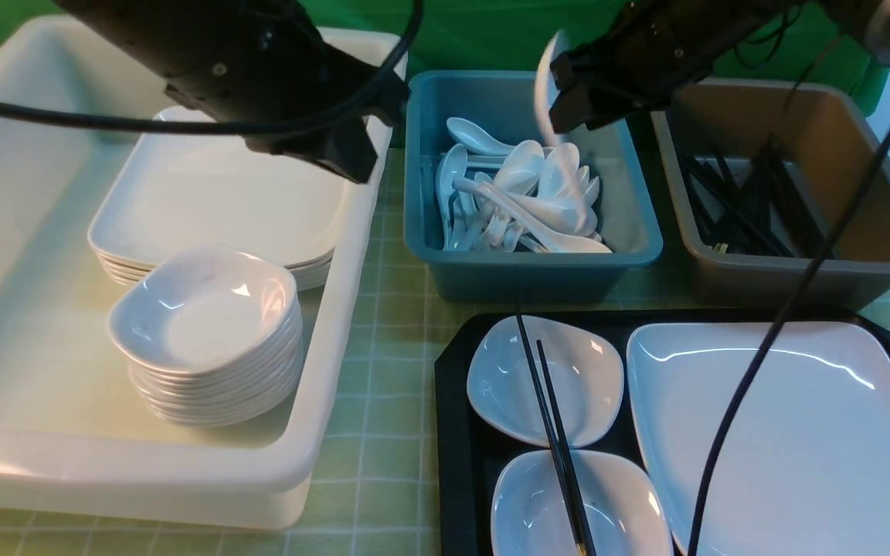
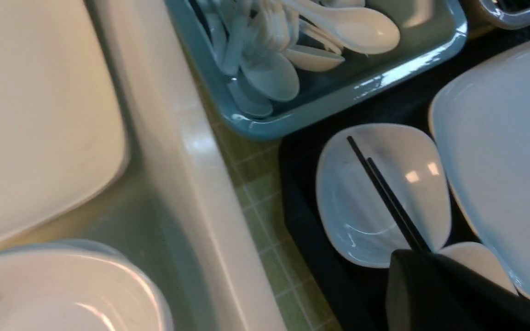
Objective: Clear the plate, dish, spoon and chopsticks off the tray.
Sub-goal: Use the right arm to put the soup spoon into the small storage box in the middle, then use the left arm to grab a pair of chopsticks from the plate
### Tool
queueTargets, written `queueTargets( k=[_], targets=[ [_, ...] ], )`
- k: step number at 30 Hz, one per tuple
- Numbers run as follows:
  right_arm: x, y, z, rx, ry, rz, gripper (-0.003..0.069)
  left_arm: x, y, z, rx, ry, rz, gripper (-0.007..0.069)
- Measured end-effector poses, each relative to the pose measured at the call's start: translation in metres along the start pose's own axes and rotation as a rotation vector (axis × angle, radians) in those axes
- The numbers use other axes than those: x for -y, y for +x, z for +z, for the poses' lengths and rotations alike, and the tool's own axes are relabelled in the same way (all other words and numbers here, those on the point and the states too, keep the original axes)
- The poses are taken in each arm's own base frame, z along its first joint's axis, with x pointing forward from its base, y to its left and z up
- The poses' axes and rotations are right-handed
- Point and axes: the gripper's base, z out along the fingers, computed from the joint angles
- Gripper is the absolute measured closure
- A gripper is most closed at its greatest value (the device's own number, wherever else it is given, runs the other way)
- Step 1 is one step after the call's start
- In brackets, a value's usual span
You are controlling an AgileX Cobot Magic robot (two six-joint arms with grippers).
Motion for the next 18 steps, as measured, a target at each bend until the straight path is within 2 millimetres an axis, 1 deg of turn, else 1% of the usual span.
queueTargets(
  k=[2,3,4,5,6,8,9,10,11,12,13,14,15,16,18],
  targets=[
    [0.000,0.000,-0.002,-0.019,0.007,0.000,0.0235,0.011,0.002,0.004,-0.012,0.012,0.029,0.0644],
    [0.000,0.001,-0.002,-0.026,0.008,0.000,0.0232,0.014,0.002,0.005,-0.017,0.015,0.036,0.0644],
    [-0.002,0.000,-0.012,-0.022,0.022,-0.003,0.0251,0.032,0.006,0.014,-0.043,0.035,0.042,0.0644],
    [-0.004,0.000,-0.023,-0.015,0.042,-0.014,0.0299,0.043,0.008,0.021,-0.063,0.050,0.040,0.0642],
    [-0.004,0.002,-0.024,-0.019,0.046,-0.014,0.0309,0.047,0.009,0.023,-0.069,0.057,0.046,0.0641],
    [-0.009,0.009,-0.055,-0.015,0.112,-0.046,0.0456,0.073,0.018,0.044,-0.133,0.090,0.055,0.0629],
    [-0.009,0.019,-0.068,-0.037,0.158,-0.059,0.0540,0.087,0.025,0.056,-0.170,0.101,0.064,0.0617],
    [-0.011,0.033,-0.088,-0.057,0.211,-0.077,0.0589,0.096,0.029,0.064,-0.194,0.102,0.073,0.0599],
    [-0.011,0.043,-0.101,-0.071,0.244,-0.088,0.0617,0.108,0.037,0.077,-0.231,0.100,0.082,0.0575],
    [-0.012,0.058,-0.116,-0.089,0.281,-0.098,0.0628,0.116,0.042,0.086,-0.255,0.089,0.091,0.0552],
    [-0.012,0.061,-0.119,-0.093,0.287,-0.100,0.0631,0.118,0.043,0.088,-0.262,0.090,0.090,0.0545],
    [-0.014,0.079,-0.141,-0.096,0.317,-0.101,0.0633,0.129,0.053,0.104,-0.300,0.067,0.098,0.0492],
    [-0.013,0.095,-0.153,-0.109,0.333,-0.094,0.0630,0.138,0.061,0.115,-0.326,0.045,0.100,0.0438],
    [-0.010,0.112,-0.160,-0.128,0.349,-0.083,0.0622,0.143,0.068,0.125,-0.351,0.024,0.093,0.0387],
    [-0.009,0.143,-0.180,-0.110,0.376,-0.069,0.0598,0.152,0.083,0.151,-0.409,-0.022,0.045,0.0265]
  ],
)
